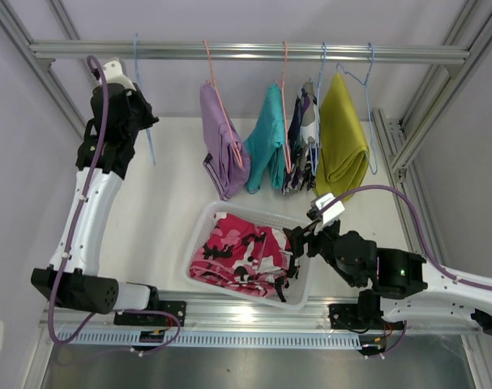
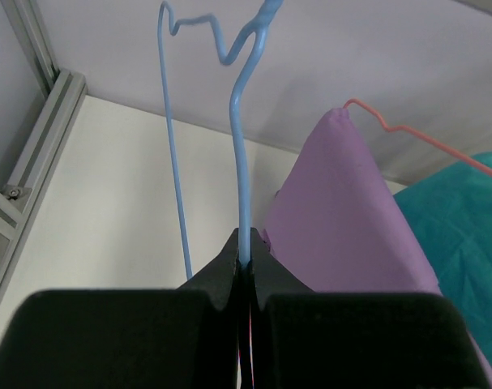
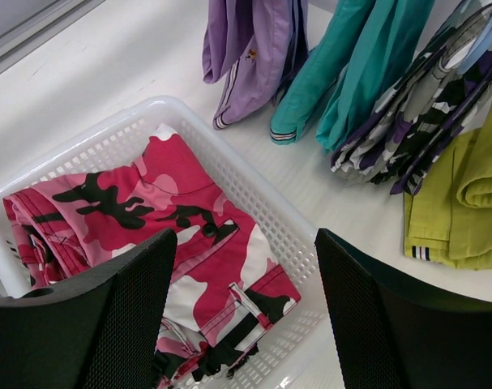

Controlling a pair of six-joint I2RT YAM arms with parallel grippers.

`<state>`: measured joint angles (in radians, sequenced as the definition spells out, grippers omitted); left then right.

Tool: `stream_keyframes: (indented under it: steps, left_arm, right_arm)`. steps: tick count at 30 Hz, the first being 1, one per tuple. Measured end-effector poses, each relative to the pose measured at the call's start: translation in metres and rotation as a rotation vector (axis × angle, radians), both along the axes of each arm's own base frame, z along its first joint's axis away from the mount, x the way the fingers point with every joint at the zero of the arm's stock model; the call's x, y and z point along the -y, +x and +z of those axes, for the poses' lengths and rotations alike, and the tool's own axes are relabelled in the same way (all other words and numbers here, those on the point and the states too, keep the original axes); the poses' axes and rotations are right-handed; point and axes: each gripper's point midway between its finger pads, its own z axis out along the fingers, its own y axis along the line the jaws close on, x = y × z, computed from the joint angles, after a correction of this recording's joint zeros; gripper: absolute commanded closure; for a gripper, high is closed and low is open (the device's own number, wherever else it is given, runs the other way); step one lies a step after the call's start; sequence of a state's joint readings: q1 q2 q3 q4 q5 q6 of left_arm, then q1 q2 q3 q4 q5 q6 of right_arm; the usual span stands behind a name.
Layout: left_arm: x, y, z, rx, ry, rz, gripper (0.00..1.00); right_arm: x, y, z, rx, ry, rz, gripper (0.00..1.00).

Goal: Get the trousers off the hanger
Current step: Place the hanger at the clothesline.

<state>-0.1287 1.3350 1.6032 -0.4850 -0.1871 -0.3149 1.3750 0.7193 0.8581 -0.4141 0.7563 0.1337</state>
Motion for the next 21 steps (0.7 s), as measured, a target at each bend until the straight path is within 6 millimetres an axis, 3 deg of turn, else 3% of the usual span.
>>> stream_keyframes:
  steps: [5, 21]
  left_arm:
    - [0.001, 0.016, -0.015, -0.051, 0.0, -0.013, 1.0]
    - [-0.004, 0.025, -0.017, -0.078, -0.018, -0.026, 1.0]
  right_arm:
    - [0.0, 0.0, -0.002, -0.001, -0.004, 0.0, 0.26]
    - [-0.001, 0.0, -0.007, -0.003, -0.017, 0.0, 0.27]
